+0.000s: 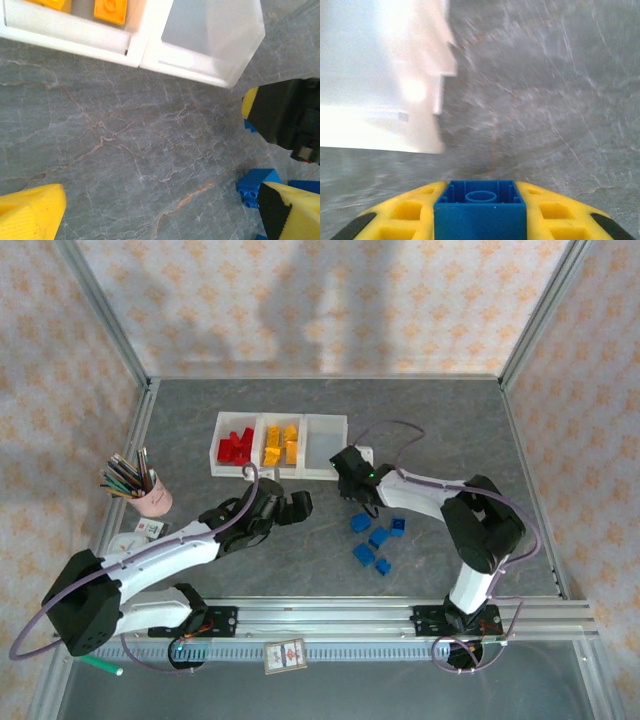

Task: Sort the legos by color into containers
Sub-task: Pick up the lego from the center of the table, then place the lego in the container.

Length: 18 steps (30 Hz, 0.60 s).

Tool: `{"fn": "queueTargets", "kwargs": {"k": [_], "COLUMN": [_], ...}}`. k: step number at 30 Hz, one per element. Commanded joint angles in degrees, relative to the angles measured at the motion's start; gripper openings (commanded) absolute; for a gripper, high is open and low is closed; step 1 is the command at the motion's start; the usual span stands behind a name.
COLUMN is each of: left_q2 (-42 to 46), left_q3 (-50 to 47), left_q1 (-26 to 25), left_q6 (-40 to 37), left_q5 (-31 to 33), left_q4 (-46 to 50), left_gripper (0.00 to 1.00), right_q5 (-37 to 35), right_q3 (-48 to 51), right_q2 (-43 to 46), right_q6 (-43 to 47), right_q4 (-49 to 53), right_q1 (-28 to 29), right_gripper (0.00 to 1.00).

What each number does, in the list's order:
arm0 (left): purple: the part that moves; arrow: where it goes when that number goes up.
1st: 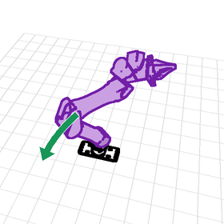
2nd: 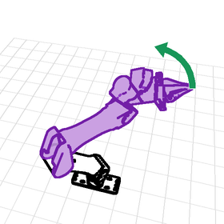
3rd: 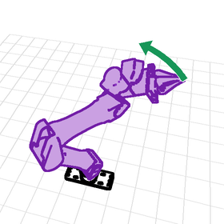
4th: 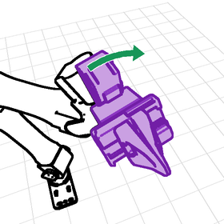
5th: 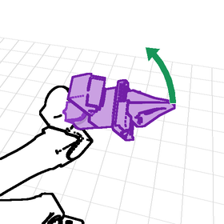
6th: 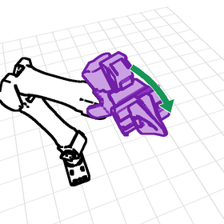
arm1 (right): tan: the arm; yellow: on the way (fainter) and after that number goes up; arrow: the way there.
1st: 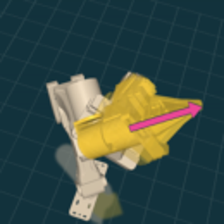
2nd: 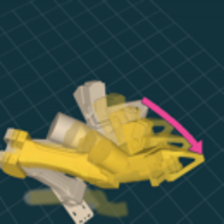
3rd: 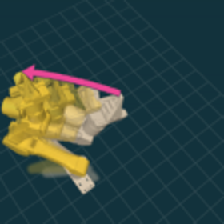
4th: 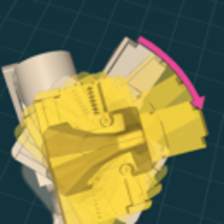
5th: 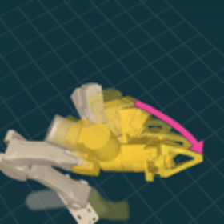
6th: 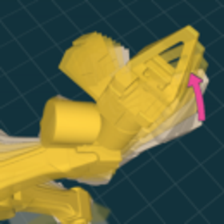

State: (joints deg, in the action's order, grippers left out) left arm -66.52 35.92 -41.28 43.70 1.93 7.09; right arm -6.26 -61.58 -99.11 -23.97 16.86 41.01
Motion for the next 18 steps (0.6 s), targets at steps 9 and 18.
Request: {"fn": "queueTargets", "kwargs": {"k": [9, 18], "left_q2": [2.84, -0.05], "left_q3": [4.58, 6.78], "left_q1": [5.9, 13.81], "left_q6": [-1.78, -3.6], "left_q5": [4.83, 3.09], "left_q4": [5.4, 4.34], "left_gripper": [0.99, 0.99], "right_q5": [0.87, -1.37], "right_q3": [-18.82, -34.25], "right_q2": [-5.83, -19.87], "right_q6": [4.28, 6.04], "right_q4": [1.53, 3.79], "right_q1": [1.79, -0.97], "right_gripper": [0.24, 0.25]}}
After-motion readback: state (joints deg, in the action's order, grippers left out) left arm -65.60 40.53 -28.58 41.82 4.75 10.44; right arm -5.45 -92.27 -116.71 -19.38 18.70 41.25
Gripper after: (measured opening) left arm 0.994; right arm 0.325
